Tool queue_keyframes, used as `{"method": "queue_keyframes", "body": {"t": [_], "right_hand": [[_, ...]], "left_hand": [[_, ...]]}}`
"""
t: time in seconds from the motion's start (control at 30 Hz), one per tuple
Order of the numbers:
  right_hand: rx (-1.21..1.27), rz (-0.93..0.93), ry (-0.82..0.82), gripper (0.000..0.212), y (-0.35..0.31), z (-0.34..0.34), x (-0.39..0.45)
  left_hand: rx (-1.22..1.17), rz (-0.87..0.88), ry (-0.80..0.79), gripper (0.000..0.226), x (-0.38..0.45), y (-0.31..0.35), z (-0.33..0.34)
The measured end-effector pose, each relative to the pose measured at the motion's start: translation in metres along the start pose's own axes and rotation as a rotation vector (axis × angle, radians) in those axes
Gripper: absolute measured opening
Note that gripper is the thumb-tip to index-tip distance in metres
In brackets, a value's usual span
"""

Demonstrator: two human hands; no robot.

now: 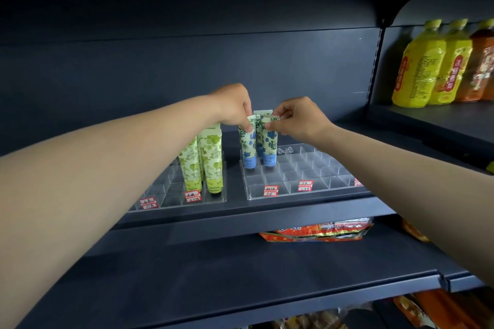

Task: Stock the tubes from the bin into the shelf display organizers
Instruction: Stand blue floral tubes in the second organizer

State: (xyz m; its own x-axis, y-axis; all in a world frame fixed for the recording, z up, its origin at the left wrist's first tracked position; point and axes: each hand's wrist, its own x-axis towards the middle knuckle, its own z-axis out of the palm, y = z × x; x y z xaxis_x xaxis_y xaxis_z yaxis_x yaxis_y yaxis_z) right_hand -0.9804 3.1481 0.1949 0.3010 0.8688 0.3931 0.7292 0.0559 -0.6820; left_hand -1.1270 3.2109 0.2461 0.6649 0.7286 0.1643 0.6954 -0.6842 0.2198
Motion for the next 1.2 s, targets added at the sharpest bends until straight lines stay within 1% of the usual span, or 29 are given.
{"method": "queue_keyframes", "body": {"t": [0.13,0.33,0.47,0.63,0.73,0.83,0.93,1.03,1.13,1.2], "right_hand": [[-0.003,0.000,-0.003,0.021,-0.002,-0.003,0.000],[-0.070,-0.020,0.024,0.020,0.004,0.000,-0.002],[-0.066,-0.016,0.027,0.020,0.003,0.001,-0.003],[-0.100,-0.003,0.025,0.021,0.005,-0.001,-0.012],[-0.120,-0.006,0.027,0.024,0.006,-0.003,-0.018],[-0.154,-0.013,0.033,0.034,0.001,-0.010,-0.025],[-0.221,-0.054,0.050,0.039,-0.009,-0.022,-0.034],[-0.305,-0.130,0.049,0.040,-0.021,-0.030,-0.049],[-0.369,-0.212,0.061,0.039,-0.029,-0.031,-0.068],[-0.384,-0.235,0.067,0.038,-0.033,-0.027,-0.083]], "left_hand": [[0.002,0.000,0.001,0.024,0.002,0.000,0.001],[0.002,0.008,0.017,0.025,0.002,-0.001,0.004],[-0.013,0.000,0.049,0.024,0.004,-0.002,0.004],[0.045,-0.015,0.100,0.029,-0.002,-0.006,0.011],[0.056,-0.018,0.128,0.030,-0.011,-0.005,0.008],[0.041,-0.010,0.150,0.031,-0.021,-0.002,-0.001],[0.065,0.006,0.176,0.032,-0.033,0.005,-0.009],[0.135,0.053,0.212,0.033,-0.048,0.011,-0.015],[0.250,0.115,0.295,0.032,-0.068,0.016,-0.017],[0.279,0.158,0.336,0.032,-0.084,0.016,-0.012]]}}
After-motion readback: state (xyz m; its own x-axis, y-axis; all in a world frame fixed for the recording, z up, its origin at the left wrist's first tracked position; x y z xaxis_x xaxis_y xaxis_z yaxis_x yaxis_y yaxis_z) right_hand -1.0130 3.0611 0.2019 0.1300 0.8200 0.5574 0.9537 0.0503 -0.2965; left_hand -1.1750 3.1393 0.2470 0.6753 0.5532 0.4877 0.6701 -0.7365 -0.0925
